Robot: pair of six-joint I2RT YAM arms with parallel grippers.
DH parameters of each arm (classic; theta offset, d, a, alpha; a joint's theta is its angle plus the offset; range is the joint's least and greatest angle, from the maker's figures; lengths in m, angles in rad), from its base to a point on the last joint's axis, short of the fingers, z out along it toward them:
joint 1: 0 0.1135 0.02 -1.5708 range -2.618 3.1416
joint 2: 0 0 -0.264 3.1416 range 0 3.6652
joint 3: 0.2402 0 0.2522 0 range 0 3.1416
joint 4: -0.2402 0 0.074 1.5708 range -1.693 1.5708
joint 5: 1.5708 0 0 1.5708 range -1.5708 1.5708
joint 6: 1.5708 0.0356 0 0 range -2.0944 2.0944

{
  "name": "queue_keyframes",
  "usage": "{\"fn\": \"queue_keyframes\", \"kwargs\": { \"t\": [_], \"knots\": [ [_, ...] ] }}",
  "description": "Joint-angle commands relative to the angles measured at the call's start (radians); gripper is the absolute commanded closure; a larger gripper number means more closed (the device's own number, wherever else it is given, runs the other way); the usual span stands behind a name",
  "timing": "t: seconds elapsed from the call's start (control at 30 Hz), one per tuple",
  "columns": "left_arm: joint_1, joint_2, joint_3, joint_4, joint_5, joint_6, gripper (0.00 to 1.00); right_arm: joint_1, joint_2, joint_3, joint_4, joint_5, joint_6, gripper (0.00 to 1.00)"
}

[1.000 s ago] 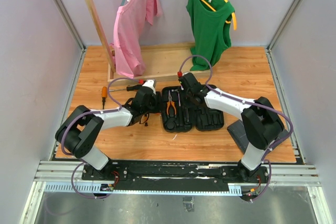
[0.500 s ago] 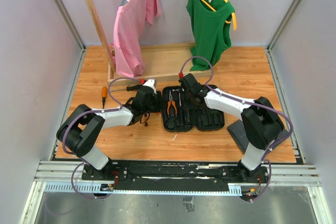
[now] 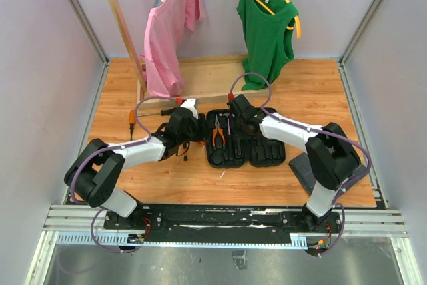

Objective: Sort the tools into containers
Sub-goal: Adjust the storage box at the center of the board, then adjust the utility knife in the storage box.

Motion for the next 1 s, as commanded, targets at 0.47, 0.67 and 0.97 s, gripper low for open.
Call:
{"fn": "queue_keyframes", "kwargs": {
  "t": [0.47, 0.67, 0.97],
  "knots": [
    [-0.001, 0.125, 0.023, 0.021, 0.021, 0.018, 0.51, -0.02, 0.062, -0.001, -0.02, 0.045, 0.004, 0.81],
    [-0.001, 0.139, 0.018, 0.012, 0.018, 0.029, 0.55, -0.044, 0.076, 0.024, -0.016, 0.063, -0.018, 0.83],
    [-0.001, 0.146, 0.02, 0.005, 0.021, 0.046, 0.59, -0.065, 0.108, 0.078, -0.007, 0.063, -0.041, 0.84]
  ]
}}
